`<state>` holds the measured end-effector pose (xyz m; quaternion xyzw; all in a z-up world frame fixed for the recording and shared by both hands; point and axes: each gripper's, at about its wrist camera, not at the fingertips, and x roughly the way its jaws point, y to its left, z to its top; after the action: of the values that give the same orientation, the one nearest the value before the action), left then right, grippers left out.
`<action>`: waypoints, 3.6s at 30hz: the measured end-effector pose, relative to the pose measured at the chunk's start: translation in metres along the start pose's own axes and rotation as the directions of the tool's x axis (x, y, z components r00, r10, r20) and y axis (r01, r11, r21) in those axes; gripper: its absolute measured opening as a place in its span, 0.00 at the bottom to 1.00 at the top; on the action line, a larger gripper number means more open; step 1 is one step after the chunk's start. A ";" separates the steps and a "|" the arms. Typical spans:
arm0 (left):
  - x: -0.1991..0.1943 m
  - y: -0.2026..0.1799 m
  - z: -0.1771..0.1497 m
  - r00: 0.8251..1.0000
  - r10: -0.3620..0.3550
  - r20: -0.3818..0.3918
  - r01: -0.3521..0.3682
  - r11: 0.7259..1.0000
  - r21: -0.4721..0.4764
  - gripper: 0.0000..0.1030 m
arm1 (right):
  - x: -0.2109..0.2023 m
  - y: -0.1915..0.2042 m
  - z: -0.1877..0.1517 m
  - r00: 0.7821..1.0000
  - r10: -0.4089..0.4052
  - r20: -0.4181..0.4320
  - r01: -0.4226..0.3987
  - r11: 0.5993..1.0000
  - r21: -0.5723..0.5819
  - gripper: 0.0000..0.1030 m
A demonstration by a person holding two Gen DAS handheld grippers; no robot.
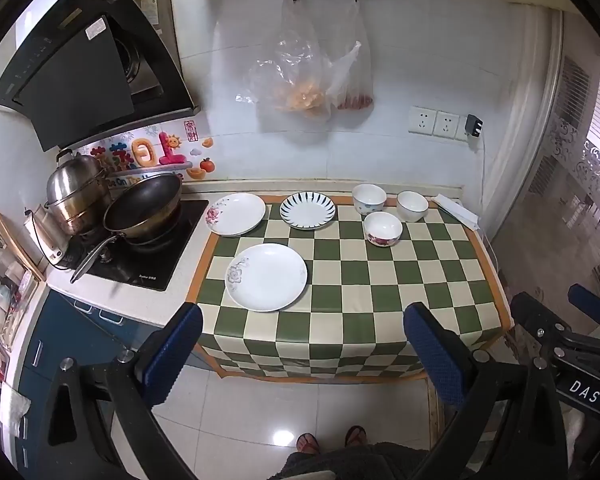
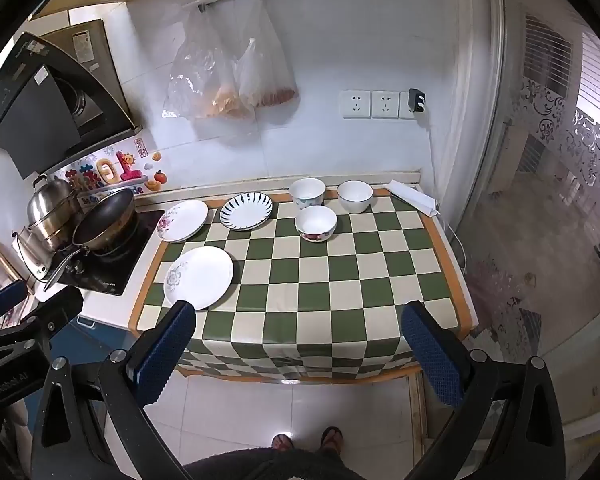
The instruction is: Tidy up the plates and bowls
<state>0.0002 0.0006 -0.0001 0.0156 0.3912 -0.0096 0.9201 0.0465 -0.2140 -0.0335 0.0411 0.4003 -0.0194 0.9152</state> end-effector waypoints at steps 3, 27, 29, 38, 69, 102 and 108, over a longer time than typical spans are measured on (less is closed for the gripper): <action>0.000 0.001 0.000 1.000 -0.002 -0.004 0.002 1.000 0.000 1.00 | 0.000 0.000 0.001 1.000 -0.002 -0.018 0.002 1.000 -0.004 1.00; 0.004 -0.007 0.000 1.000 0.000 -0.006 0.000 1.000 0.004 1.00 | -0.001 -0.007 0.002 1.000 -0.013 -0.006 0.013 1.000 0.003 1.00; 0.004 -0.008 -0.001 1.000 0.000 -0.005 0.000 1.000 0.004 1.00 | -0.002 -0.006 0.003 1.000 -0.013 -0.005 0.013 1.000 0.004 1.00; 0.006 -0.011 -0.001 1.000 -0.002 -0.006 0.002 1.000 0.003 1.00 | -0.001 -0.005 0.004 1.000 -0.014 -0.005 0.014 1.000 0.001 1.00; 0.010 -0.010 0.002 1.000 -0.017 -0.005 0.017 1.000 -0.001 1.00 | -0.001 -0.002 0.009 1.000 -0.023 0.011 0.023 1.000 0.001 1.00; 0.047 -0.002 0.025 0.999 0.027 0.019 -0.026 0.999 -0.037 1.00 | 0.042 -0.006 0.029 0.998 0.050 0.027 -0.051 0.998 0.042 1.00; 0.121 0.030 0.018 0.983 0.178 -0.052 -0.182 0.977 -0.109 1.00 | 0.151 -0.011 0.022 0.966 0.221 -0.134 -0.209 0.973 0.097 1.00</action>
<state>0.0978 0.0294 -0.0745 -0.0009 0.4072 0.0962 0.9083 0.1646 -0.2275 -0.1304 0.1233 0.4573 0.0665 0.8782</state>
